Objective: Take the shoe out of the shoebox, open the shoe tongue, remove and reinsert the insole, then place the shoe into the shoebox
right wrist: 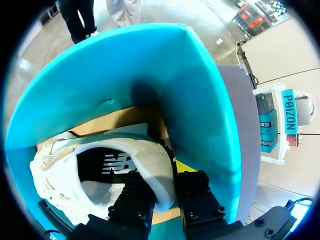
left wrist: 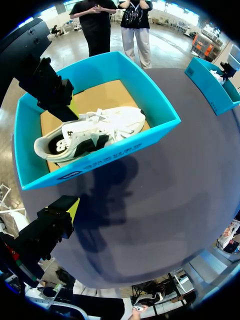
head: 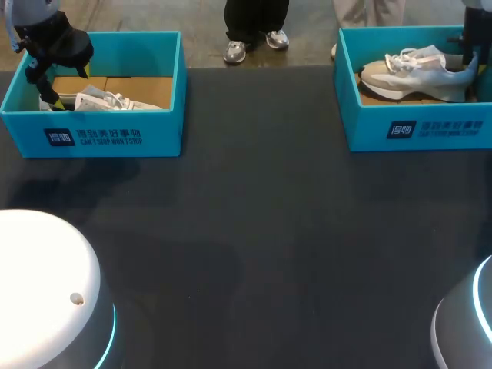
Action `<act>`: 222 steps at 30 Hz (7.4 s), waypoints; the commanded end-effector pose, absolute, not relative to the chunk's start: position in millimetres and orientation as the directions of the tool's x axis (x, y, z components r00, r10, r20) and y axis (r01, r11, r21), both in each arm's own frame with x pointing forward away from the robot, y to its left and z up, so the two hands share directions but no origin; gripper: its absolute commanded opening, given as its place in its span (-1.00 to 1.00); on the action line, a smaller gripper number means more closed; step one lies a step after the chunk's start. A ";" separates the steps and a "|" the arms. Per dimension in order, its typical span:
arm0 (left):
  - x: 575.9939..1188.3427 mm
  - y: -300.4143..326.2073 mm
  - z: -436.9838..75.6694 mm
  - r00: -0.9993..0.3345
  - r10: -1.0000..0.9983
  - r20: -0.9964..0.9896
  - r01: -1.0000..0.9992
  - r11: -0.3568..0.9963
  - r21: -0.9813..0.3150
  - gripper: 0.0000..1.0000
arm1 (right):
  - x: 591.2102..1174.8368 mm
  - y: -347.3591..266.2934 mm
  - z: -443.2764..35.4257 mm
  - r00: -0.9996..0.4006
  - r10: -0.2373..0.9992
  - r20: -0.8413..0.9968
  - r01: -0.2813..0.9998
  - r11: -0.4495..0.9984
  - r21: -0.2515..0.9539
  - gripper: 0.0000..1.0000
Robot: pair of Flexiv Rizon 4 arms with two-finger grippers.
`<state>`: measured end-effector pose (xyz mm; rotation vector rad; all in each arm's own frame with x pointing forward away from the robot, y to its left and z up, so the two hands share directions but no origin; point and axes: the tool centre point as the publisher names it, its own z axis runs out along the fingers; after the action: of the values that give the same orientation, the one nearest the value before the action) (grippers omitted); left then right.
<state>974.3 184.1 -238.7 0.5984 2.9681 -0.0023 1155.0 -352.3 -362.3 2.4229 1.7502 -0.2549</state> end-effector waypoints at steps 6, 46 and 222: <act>972.7 184.5 -238.9 -0.915 0.386 -0.114 0.386 0.922 0.023 1.00 | 1152.7 -349.1 -329.5 0.283 0.930 -0.235 0.958 -0.287 0.022 -1.00; 972.7 184.5 -238.9 -0.915 0.386 -0.114 0.386 0.922 0.023 1.00 | 1150.1 -330.3 -165.6 0.195 0.946 -0.260 0.981 -0.187 0.053 -1.00; 972.7 184.5 -238.9 -0.915 0.386 -0.114 0.386 0.922 0.023 1.00 | 754.6 69.1 -363.2 0.237 0.887 -0.396 0.969 -0.243 0.035 -1.00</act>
<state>974.3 184.2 -238.7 0.5982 2.9680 -0.0023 753.4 69.4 -360.7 2.2343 1.7270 -0.4357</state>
